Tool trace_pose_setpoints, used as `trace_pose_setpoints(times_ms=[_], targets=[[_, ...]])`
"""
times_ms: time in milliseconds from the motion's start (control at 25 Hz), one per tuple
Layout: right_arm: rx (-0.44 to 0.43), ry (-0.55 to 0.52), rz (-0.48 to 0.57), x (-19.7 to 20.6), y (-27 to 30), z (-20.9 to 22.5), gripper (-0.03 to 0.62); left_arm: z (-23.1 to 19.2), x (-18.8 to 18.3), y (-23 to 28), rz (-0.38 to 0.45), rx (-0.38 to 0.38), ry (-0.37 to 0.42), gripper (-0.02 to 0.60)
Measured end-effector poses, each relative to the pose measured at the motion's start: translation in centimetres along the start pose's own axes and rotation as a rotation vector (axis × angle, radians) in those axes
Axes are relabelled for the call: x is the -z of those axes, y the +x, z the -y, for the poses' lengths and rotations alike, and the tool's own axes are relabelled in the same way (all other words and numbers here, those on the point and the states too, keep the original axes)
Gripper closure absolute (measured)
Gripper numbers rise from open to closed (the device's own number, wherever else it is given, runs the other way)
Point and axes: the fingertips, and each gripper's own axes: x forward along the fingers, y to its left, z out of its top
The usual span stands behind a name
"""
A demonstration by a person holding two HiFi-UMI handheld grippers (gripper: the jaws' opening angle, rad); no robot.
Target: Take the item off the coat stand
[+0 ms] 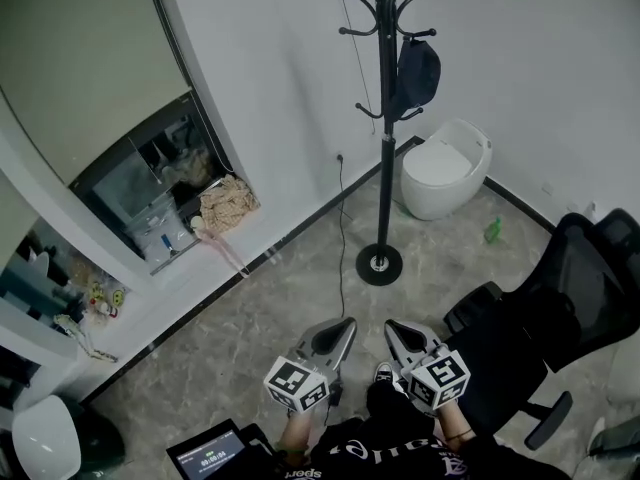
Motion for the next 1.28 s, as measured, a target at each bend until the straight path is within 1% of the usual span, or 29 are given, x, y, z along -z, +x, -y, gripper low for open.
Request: trace_pose_setpoints(times_ms=[160, 280, 440, 600, 760, 880, 1080, 1280], targets=[[-0.026, -0.002, 0.022, -2.5, 2.9, 4.0, 0.576, -2.8, -1.8, 4.1, 0.026, -0.021, 0.011, 0.578], [-0.025, -0.021, 0.033, -3.9, 4.4, 7.5, 0.576, -4.2, -2.6, 7.7, 0.031, -0.021, 0.020, 0.578], [-0.040, -0.014, 0.047, -5.1, 5.8, 11.5, 0.577, -5.4, -3.0, 12.2, 0.029, -0.019, 0.028, 0.578], [-0.026, -0.021, 0.023, -5.6, 6.5, 15.2, 0.576, -5.8, -2.8, 15.5, 0.016, -0.014, 0.034, 0.578], [-0.036, -0.002, 0.021, -5.6, 7.2, 17.0, 0.576, -6.4, -2.0, 17.2, -0.013, -0.027, 0.026, 0.578], [-0.034, 0.011, 0.033, -5.6, 7.8, 18.1, 0.576, -6.9, -1.9, 18.4, -0.034, -0.021, 0.031, 0.578], [-0.005, 0.032, 0.030, -5.6, 8.5, 19.7, 0.576, -7.7, -1.5, 20.2, -0.063, 0.011, 0.024, 0.578], [0.059, 0.034, 0.042, -6.0, 9.7, 22.7, 0.576, -9.2, -1.5, 23.2, -0.073, 0.070, 0.023, 0.578]])
